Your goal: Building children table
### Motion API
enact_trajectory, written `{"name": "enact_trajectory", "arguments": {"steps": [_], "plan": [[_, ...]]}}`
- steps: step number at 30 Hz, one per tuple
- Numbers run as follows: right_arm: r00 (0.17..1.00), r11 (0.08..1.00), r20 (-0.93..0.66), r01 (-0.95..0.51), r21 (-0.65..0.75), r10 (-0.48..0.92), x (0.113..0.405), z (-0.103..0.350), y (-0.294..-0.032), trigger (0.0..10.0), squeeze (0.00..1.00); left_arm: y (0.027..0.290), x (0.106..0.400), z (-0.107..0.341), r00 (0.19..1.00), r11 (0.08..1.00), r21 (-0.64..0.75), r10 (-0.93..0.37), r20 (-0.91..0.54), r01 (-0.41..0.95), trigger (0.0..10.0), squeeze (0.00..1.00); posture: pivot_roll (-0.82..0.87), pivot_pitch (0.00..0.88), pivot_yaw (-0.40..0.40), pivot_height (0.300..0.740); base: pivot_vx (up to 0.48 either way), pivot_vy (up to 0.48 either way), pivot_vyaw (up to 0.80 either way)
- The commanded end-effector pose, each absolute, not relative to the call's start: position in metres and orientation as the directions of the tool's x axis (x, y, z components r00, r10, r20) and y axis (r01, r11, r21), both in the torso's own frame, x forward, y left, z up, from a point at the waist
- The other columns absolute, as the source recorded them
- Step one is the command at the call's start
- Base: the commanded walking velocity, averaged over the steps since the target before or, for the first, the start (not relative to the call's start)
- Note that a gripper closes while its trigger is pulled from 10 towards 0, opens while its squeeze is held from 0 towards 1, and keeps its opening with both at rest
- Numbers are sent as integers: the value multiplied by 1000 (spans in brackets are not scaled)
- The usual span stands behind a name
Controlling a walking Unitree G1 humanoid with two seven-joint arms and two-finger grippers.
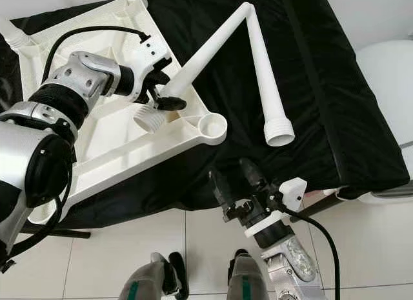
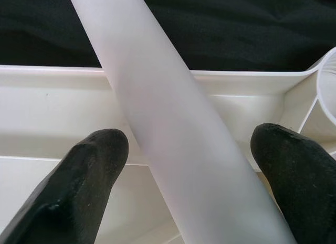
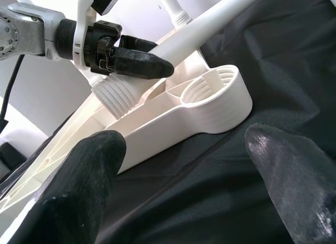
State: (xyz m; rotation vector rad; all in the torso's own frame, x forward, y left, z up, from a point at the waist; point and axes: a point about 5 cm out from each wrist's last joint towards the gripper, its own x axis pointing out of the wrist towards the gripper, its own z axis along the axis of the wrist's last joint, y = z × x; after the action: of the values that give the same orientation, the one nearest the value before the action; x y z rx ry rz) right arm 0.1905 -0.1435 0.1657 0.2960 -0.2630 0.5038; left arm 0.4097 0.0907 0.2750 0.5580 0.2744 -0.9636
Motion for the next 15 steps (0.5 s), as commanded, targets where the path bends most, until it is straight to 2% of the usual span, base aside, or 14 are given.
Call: {"name": "enact_trajectory", "arguments": {"steps": [1, 2, 3, 4, 5, 6, 7, 8, 9, 15], "plan": [[843, 827, 315, -514, 227, 437, 188, 166, -141, 10000, 0, 128, 431, 268, 987, 815, 563, -66, -144, 137, 10000, 0, -221, 266, 173, 740, 0, 0, 0], [843, 828, 315, -513, 226, 436, 188, 167, -141, 10000, 0, 128, 431, 265, 986, 817, 559, -65, -154, 141, 10000, 0, -223, 267, 176, 740, 0, 0, 0], [843, 829, 316, -512, 225, 434, 188, 167, -141, 10000, 0, 128, 430, 264, 984, 825, 544, -71, -163, 150, 9333, 0, -222, 269, 178, 740, 0, 0, 0], [843, 829, 316, -512, 225, 434, 188, 167, -141, 10000, 0, 128, 430, 264, 984, 825, 544, -71, -163, 150, 9333, 0, -222, 269, 178, 740, 0, 0, 0], [844, 830, 317, -510, 224, 433, 188, 168, -142, 10000, 0, 127, 430, 263, 982, 832, 533, -77, -170, 158, 8275, 0, -222, 269, 178, 740, 0, 0, 0], [844, 830, 317, -510, 224, 433, 188, 168, -142, 10000, 0, 127, 430, 263, 982, 832, 533, -77, -170, 158, 8275, 0, -222, 269, 178, 740, 0, 0, 0], [845, 831, 317, -508, 224, 431, 188, 168, -142, 10000, 0, 126, 430, 262, 981, 844, 510, -91, -174, 168, 980, 0, -222, 270, 180, 740, 0, 0, 0], [845, 831, 317, -508, 224, 431, 188, 168, -142, 10000, 0, 126, 430, 262, 981, 844, 510, -91, -174, 168, 980, 0, -222, 270, 180, 740, 0, 0, 0], [846, 833, 317, -506, 224, 428, 188, 168, -142, 10000, 0, 125, 430, 263, 978, 853, 488, -109, -176, 183, 0, 0, -221, 271, 180, 740, 0, 0, 0], [848, 834, 317, -503, 225, 425, 187, 168, -142, 10000, 0, 123, 430, 264, 975, 861, 466, -134, -174, 202, 0, 0, -219, 271, 180, 740, 0, 0, 0]]}}
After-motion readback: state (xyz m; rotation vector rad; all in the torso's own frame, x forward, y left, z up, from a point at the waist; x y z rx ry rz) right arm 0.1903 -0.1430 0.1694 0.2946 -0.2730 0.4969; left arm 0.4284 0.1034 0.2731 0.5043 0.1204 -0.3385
